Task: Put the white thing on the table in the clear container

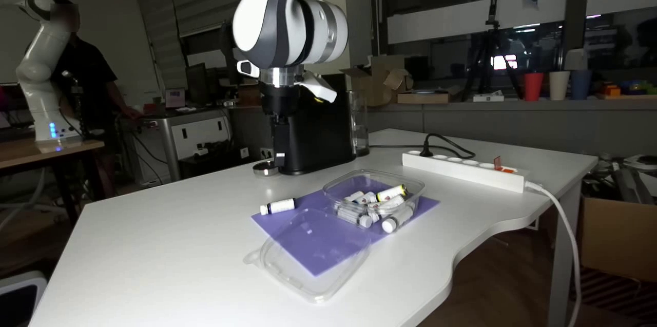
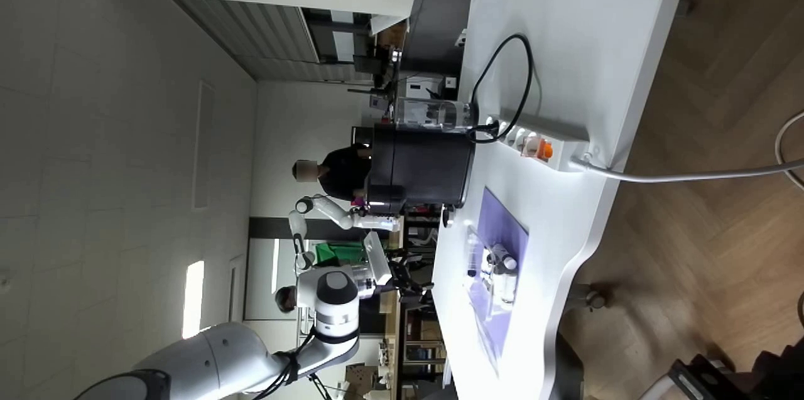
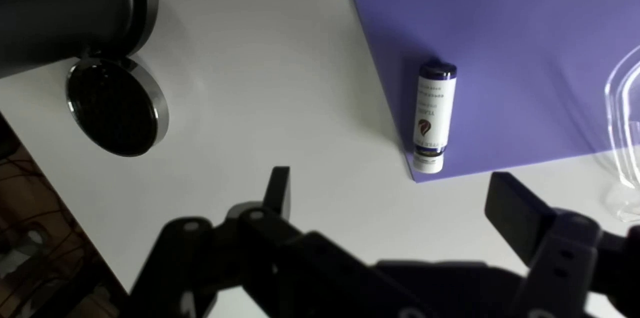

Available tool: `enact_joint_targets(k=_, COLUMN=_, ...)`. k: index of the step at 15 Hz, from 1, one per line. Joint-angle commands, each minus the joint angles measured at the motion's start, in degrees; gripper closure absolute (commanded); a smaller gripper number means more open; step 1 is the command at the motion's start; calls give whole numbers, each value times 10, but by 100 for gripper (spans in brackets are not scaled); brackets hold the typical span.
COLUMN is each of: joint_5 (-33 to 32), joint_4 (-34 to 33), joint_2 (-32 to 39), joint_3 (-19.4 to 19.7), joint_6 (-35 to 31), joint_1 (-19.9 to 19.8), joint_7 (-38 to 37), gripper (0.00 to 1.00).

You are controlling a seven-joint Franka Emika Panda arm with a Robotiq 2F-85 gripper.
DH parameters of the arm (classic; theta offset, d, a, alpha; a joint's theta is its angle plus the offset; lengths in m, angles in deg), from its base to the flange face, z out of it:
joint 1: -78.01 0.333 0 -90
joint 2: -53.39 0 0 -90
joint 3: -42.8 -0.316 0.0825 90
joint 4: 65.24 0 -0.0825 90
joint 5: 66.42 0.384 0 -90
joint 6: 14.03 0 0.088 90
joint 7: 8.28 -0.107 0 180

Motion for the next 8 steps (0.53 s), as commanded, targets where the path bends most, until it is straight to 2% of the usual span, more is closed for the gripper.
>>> enact_joint_targets(k=1, joint_5=-1, joint_4=-86, joint_2=76, joint_3=-14, joint_6=39, joint_1=-5, joint_7=4, gripper=0)
enact_joint_targets(k=7, joint_5=-6, joint_4=-165, joint_2=163, joint_3=-17, joint_6=71, joint_1=6, joint_7=2, gripper=0)
enact_joint_targets(k=8, joint_5=-5, joint_4=-177, joint_2=174, joint_3=-16, joint_6=81, joint_1=9, joint_7=-3, gripper=25)
